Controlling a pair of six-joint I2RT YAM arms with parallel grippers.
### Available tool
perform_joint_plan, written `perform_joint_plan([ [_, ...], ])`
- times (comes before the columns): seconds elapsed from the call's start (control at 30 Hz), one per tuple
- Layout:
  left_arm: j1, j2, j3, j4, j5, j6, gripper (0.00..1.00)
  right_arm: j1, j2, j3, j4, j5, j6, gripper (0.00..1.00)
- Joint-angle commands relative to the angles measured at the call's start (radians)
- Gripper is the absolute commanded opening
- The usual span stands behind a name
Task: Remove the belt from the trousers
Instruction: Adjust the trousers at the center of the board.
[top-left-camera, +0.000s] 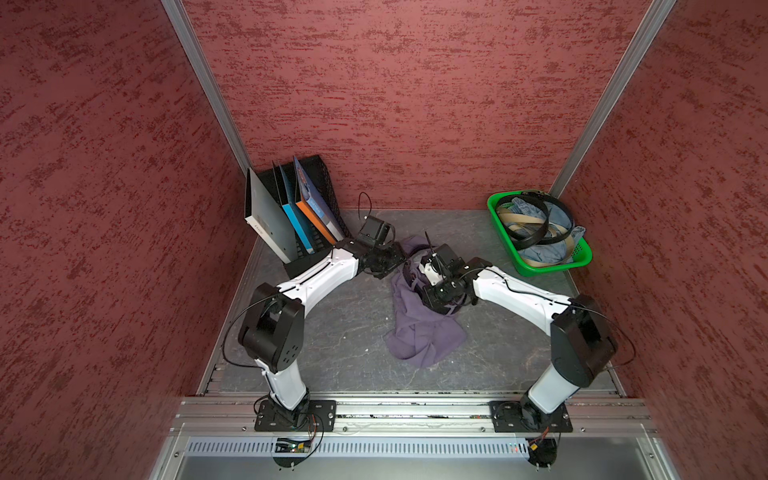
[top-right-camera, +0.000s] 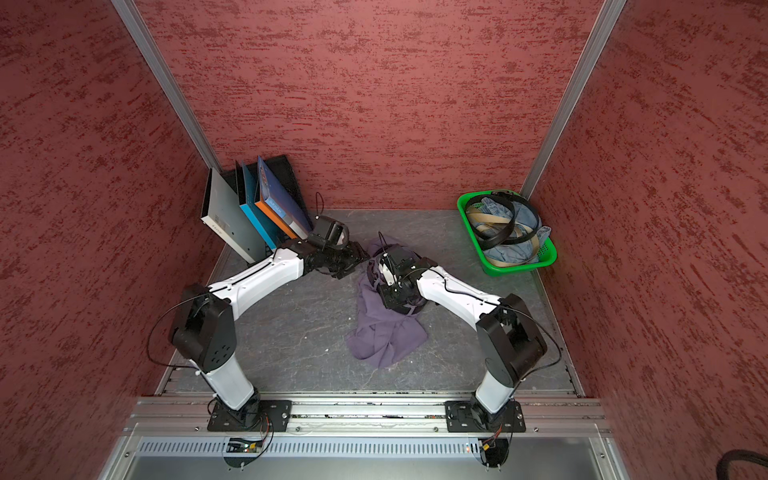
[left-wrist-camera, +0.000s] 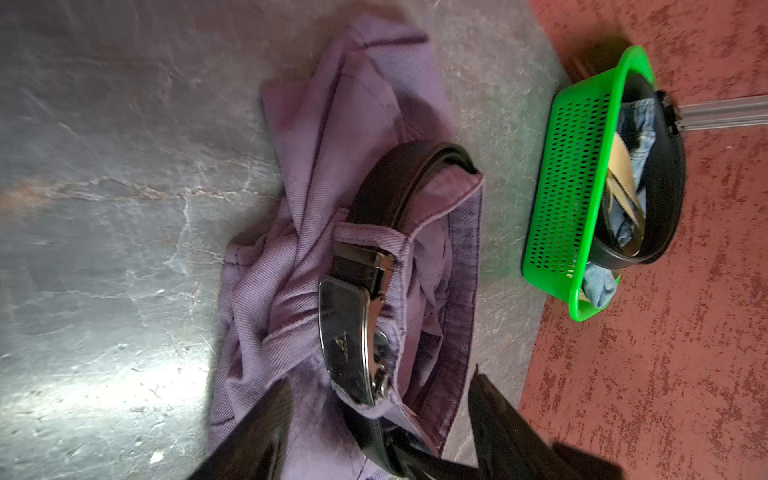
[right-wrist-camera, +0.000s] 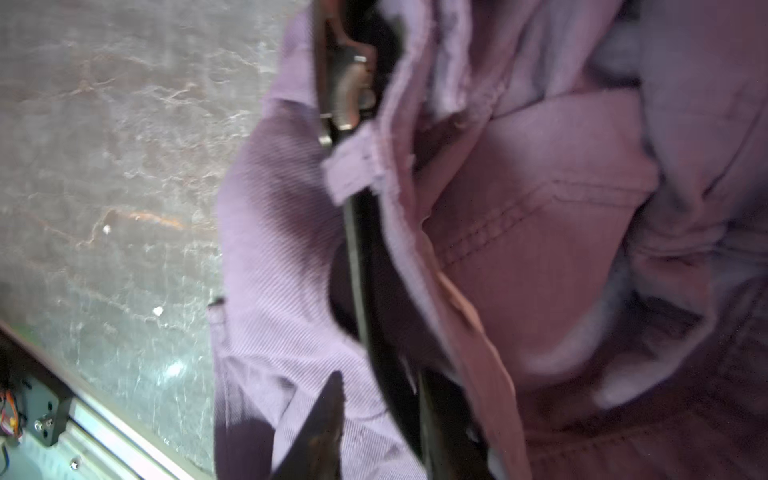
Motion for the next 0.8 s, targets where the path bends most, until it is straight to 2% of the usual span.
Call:
perform_joint_plan([
  [0.0, -0.036, -0.094, -0.008, -0.038, -0.07, 0.09, 0.67, -0.002, 0.053, 0.027, -0.011, 0.059, -0.003, 0.13],
  [0.07, -0.061, -0.143, -0.024, -0.076, -0.078, 0.117, 0.65, -0.018, 0.055, 0.055, -0.025, 0.07, 0.001, 0.06],
  [0.13, -0.072, -0.164, -0.032, -0.112, -0.003, 0.132, 0.62, -0.038, 0.039, 0.089, -0.038, 0.101, 0.007, 0.0],
  [0.2, -0.085, -0.15, -0.016, -0.166, 0.128, 0.161, 0.56, -0.07, 0.017, 0.13, -0.045, 0.116, 0.005, 0.0],
  [0.3, -0.135, -0.134, -0.002, -0.243, 0.258, 0.195, 0.51, -0.116, -0.007, 0.199, -0.047, 0.114, -0.006, 0.0],
  [0.43, -0.169, -0.14, -0.067, -0.217, 0.44, 0.128, 0.46, -0.156, -0.017, 0.339, -0.09, 0.136, -0.028, 0.0],
  [0.53, -0.17, -0.154, -0.218, -0.037, 0.603, -0.026, 0.44, -0.173, -0.038, 0.408, -0.094, 0.134, -0.033, 0.0],
  [0.6, -0.175, -0.157, -0.375, 0.234, 0.72, -0.235, 0.42, -0.184, -0.046, 0.441, -0.095, 0.11, -0.039, 0.0],
  [0.67, -0.19, -0.137, -0.471, 0.438, 0.772, -0.382, 0.41, -0.188, -0.048, 0.471, -0.099, 0.096, -0.039, 0.0],
  [0.77, -0.213, -0.057, -0.507, 0.591, 0.806, -0.472, 0.41, -0.19, -0.051, 0.496, -0.102, 0.067, -0.036, 0.0],
])
